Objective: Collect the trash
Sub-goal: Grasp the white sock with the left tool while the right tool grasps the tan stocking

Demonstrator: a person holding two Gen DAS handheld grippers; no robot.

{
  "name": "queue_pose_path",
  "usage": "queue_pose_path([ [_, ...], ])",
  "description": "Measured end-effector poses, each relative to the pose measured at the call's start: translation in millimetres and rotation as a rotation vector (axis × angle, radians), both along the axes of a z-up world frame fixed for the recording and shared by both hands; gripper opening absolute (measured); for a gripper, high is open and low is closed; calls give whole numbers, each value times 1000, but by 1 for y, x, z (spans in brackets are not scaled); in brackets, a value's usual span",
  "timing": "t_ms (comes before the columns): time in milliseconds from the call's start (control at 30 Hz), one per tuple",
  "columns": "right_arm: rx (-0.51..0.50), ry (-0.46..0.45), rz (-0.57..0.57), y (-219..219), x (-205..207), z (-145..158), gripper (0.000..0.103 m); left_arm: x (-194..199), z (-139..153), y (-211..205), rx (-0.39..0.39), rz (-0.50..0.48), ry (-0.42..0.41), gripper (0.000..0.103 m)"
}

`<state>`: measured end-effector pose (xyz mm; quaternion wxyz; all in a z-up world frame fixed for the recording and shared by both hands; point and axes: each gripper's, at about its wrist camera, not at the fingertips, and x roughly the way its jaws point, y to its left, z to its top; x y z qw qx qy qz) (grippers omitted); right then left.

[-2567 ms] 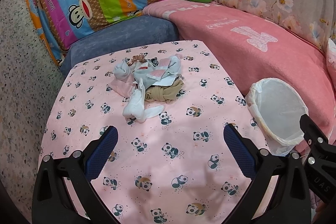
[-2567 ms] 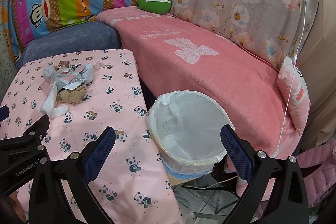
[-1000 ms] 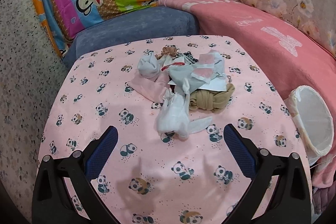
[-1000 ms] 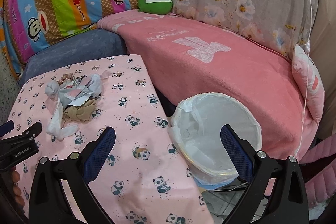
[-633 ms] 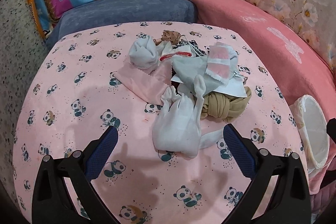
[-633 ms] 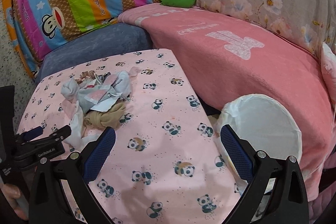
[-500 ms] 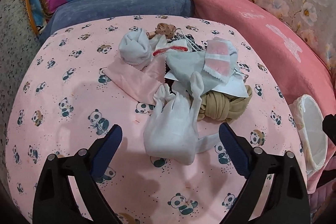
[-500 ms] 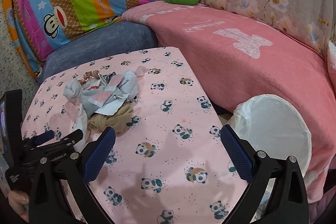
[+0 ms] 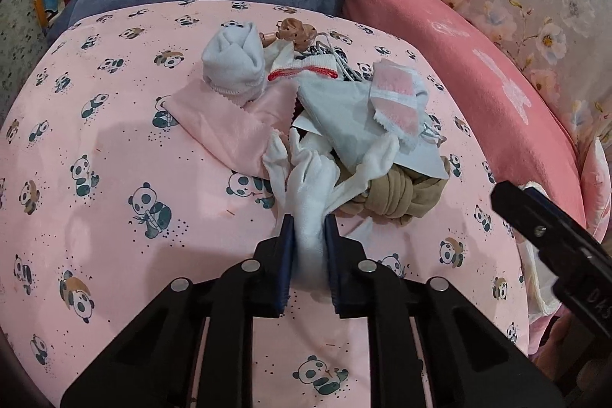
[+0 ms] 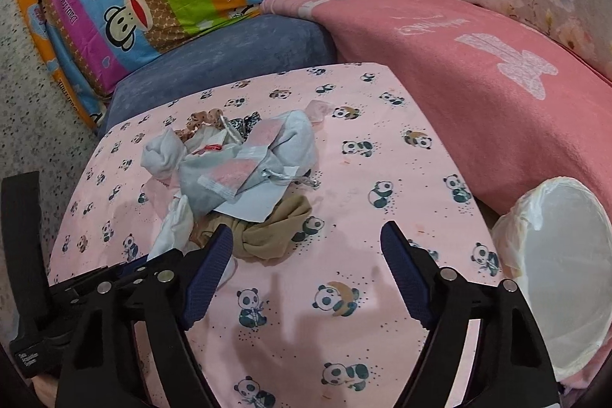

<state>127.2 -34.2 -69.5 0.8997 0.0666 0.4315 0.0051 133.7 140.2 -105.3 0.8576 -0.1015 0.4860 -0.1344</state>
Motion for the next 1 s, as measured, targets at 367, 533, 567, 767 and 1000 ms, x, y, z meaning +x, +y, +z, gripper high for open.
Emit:
queue_pose_path([
  [367,109,108,62,17,34,-50,47,7,11,4,95,45,-48,16],
  [533,150,106,102,25,30,-49,14,6,15,-1,121,46,-58,16],
  [567,169,106,111,25,27,-48,13,4,16,-2,122,46,-63,16],
  [767,217,68,96,12,-7,-32,12,-8,30,-19,137,24,-94,16],
  [1000,213,-28,-3,-32,-53,11,12,-30,57,-61,122,-49,-139,16],
])
